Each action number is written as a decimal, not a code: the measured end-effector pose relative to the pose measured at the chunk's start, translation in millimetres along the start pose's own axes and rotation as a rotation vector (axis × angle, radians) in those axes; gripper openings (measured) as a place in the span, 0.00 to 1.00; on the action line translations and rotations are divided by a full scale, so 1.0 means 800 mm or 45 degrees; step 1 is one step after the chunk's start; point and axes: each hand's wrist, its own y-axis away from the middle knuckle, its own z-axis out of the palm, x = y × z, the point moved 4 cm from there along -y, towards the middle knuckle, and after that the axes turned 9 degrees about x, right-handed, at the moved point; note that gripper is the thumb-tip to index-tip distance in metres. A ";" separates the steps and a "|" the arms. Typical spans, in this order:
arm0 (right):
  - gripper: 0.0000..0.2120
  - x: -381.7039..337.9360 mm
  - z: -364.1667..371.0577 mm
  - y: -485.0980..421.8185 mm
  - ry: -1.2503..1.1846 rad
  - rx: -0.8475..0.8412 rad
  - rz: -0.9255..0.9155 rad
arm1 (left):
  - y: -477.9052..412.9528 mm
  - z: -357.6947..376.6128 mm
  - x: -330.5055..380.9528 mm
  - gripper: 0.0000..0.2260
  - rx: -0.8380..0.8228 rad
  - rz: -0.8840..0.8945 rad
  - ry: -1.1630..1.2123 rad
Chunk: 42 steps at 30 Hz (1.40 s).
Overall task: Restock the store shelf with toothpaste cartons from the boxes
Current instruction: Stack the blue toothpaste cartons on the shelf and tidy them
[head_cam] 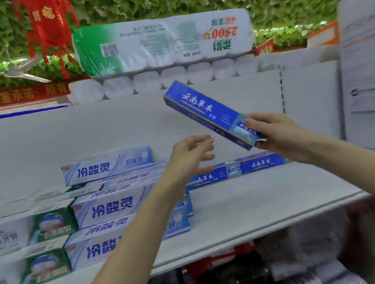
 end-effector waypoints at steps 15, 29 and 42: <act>0.08 0.134 -0.137 -0.060 0.729 -0.223 -0.028 | 0.016 0.077 -0.162 0.25 -0.143 -0.072 -1.007; 0.18 0.193 -0.076 -0.161 1.289 -0.527 -0.497 | 0.012 0.082 -0.172 0.26 -0.115 -0.212 -1.400; 0.23 0.209 -0.051 -0.160 1.351 -0.360 -0.581 | 0.012 0.086 -0.167 0.23 -0.044 -0.234 -1.375</act>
